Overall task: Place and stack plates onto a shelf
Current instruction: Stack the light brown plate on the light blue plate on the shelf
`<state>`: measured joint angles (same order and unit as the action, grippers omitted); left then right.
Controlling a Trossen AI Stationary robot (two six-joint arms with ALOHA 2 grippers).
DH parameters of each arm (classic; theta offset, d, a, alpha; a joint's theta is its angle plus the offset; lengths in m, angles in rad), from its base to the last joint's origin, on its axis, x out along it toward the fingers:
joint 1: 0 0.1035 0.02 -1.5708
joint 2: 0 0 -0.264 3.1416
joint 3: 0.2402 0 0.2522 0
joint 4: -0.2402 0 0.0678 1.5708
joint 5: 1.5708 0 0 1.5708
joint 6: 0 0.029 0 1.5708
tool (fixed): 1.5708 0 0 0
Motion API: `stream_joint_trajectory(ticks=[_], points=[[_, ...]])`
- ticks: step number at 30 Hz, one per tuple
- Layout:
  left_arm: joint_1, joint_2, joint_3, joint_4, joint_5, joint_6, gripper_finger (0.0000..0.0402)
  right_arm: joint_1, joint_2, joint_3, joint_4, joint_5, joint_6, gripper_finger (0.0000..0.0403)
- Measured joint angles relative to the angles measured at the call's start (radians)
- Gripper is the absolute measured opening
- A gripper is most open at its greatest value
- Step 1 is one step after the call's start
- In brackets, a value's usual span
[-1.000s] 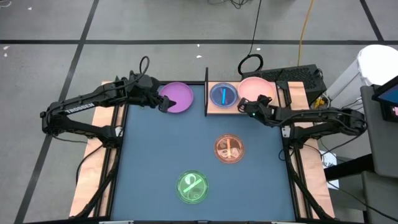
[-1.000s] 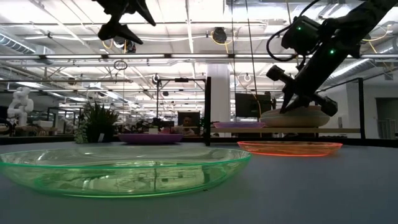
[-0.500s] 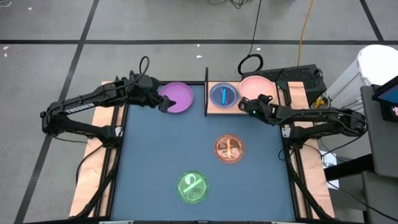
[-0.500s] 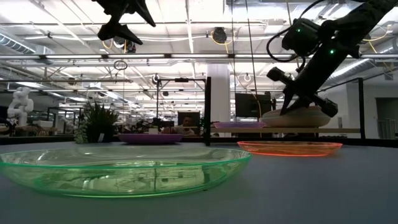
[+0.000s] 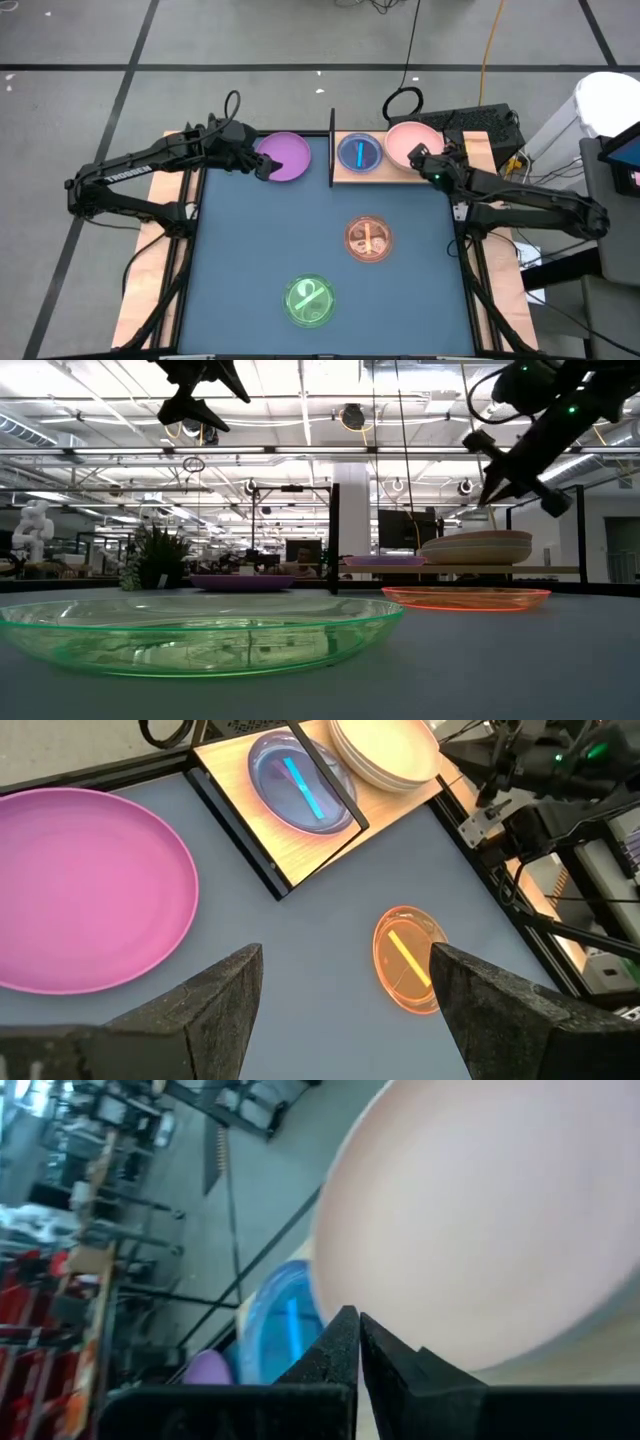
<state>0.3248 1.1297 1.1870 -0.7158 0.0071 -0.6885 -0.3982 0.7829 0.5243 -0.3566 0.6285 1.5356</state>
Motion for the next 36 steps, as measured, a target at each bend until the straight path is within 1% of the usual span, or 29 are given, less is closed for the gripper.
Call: stream_joint_trajectory(ticks=[5, 10, 15, 20, 31, 36], points=[[0.000, 0.000, 0.000, 0.000, 0.000, 0.014, 0.0289, -0.028, -0.016, 0.000, -0.060, -0.001, -0.002, 0.0000], [0.000, 0.000, 0.000, 0.000, 0.000, 0.028, 0.0289, -0.051, 0.012, -0.004, -0.116, 0.004, 0.003, 0.0000], [0.000, 0.000, 0.000, 0.000, 0.000, 0.031, 0.0289, -0.065, 0.016, -0.056, -0.074, 0.003, 0.054, 0.0000], [0.000, 0.000, 0.000, -0.016, 0.000, 0.028, 0.0289, -0.066, 0.013, -0.101, -0.001, -0.001, 0.060, 0.0000], [0.000, 0.000, 0.000, -0.022, 0.000, 0.031, 0.0289, -0.065, 0.011, -0.112, 0.003, -0.001, 0.077, 0.0000], [0.000, 0.000, 0.000, -0.023, -0.001, 0.034, 0.0289, -0.065, -0.007, -0.113, 0.040, -0.002, 0.061, 0.0000]])
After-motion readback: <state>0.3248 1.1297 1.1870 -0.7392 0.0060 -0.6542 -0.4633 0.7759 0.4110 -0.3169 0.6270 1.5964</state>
